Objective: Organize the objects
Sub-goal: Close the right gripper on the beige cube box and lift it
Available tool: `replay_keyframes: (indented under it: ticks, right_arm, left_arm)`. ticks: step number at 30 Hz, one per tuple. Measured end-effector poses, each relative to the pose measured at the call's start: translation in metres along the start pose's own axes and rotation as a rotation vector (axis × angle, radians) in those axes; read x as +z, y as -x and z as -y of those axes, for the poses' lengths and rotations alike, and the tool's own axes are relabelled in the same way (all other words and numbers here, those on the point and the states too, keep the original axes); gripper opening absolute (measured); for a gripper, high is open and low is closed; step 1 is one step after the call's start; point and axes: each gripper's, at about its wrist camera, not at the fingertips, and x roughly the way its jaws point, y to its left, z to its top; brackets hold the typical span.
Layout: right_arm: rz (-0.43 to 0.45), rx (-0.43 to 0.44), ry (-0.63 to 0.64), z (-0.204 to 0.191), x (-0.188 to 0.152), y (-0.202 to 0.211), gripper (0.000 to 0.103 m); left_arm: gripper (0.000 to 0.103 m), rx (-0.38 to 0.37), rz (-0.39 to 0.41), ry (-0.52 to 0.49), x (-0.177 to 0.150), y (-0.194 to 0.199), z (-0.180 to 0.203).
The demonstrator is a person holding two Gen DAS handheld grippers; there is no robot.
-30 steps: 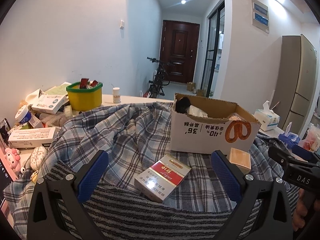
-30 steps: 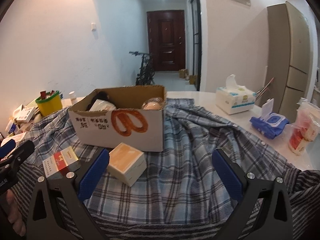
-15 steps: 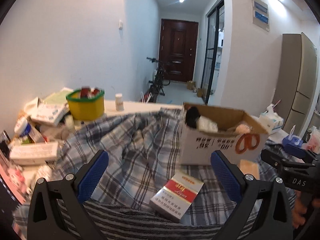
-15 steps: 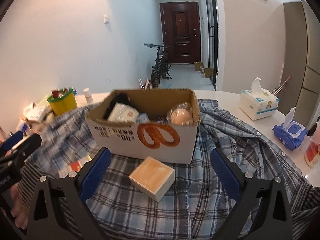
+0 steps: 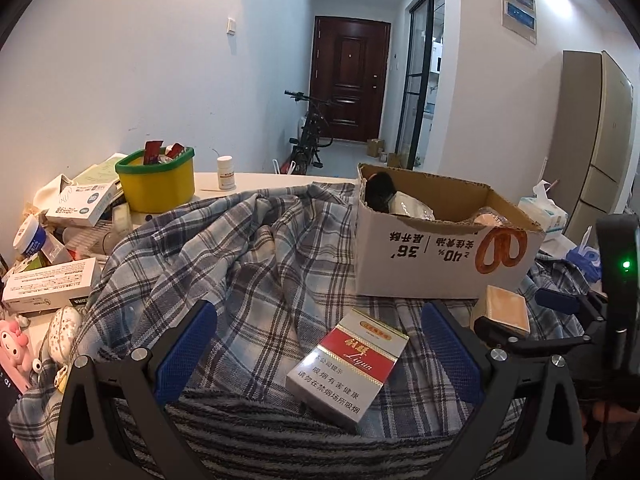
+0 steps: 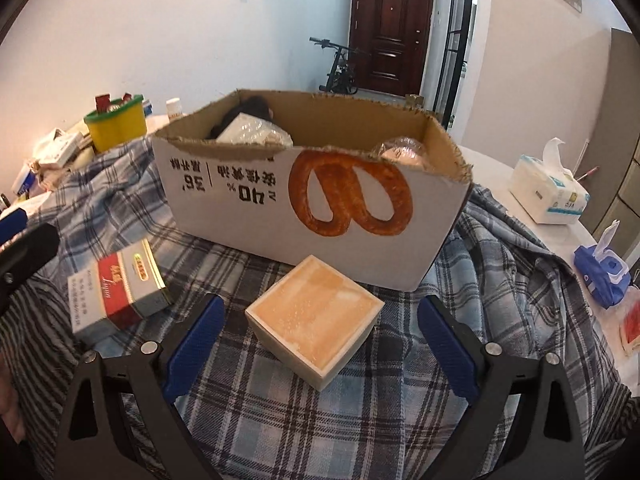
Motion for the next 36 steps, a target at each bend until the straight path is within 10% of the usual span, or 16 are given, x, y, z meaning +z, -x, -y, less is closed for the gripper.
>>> replay_keyframes:
  ticks: [7,10,20,36]
  right_arm:
    - [-0.037,-0.004,-0.010,0.004,-0.001,-0.008,0.096]
    - [-0.052,0.004,-0.011,0.005,-0.002,-0.011,0.070]
    - [0.077,-0.029,-0.025,0.012,0.000,0.025,0.070]
    - [0.126,0.075,-0.128,0.030,-0.007,0.060,0.070]
  left_arm:
    - [0.103,-0.004,0.006,-0.005,0.000,0.001,0.001]
    - [0.103,-0.009,0.005,0.006,0.000,0.002,-0.001]
    - [0.103,-0.028,-0.042,0.005,-0.002,-0.006,0.000]
    - [0.103,-0.105,-0.226,-0.295,-0.018,-0.019,0.018]
